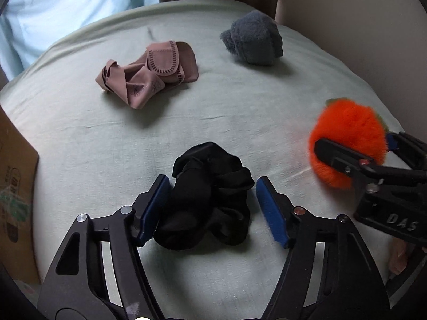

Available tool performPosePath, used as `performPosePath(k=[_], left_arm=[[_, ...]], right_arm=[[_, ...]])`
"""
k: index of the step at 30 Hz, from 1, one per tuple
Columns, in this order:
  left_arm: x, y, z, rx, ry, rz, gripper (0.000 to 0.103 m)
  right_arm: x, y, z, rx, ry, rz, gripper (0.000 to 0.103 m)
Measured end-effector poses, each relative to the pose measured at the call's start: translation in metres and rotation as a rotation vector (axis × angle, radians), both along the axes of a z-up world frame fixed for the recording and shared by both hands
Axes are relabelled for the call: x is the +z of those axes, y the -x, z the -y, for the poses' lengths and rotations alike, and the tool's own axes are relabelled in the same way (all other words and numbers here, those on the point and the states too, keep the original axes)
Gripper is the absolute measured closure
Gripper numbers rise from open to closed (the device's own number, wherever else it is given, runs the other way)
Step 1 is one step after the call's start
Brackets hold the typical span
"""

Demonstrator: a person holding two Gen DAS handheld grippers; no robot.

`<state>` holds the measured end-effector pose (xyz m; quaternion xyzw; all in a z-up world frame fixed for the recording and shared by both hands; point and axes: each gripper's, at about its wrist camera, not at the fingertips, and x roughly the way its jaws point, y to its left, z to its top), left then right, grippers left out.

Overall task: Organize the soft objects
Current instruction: 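Grasp the black sock with the left tool while the right tool grasps the orange pompom, then carry the black sock and orange pompom over the box with both tools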

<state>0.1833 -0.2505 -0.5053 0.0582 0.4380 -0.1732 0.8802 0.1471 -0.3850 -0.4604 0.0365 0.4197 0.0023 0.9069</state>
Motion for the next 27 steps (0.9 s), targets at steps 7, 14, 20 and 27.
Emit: performPosePath(k=[7, 14, 20, 27], left_arm=[[0.002, -0.003, -0.001, -0.020, 0.000, 0.006, 0.074], [0.007, -0.005, -0.002, -0.024, 0.003, -0.002, 0.082], [0.018, -0.002, -0.008, -0.007, 0.013, 0.021, 0.083], [0.040, -0.002, -0.013, 0.001, 0.025, 0.045, 0.083]], right_arm=[[-0.004, -0.006, -0.008, 0.016, 0.020, -0.004, 0.056], [0.000, -0.007, -0.008, 0.020, 0.012, 0.010, 0.067], [0.008, -0.007, -0.007, 0.017, 0.009, 0.052, 0.067], [0.034, -0.004, -0.008, 0.020, 0.015, 0.103, 0.067]])
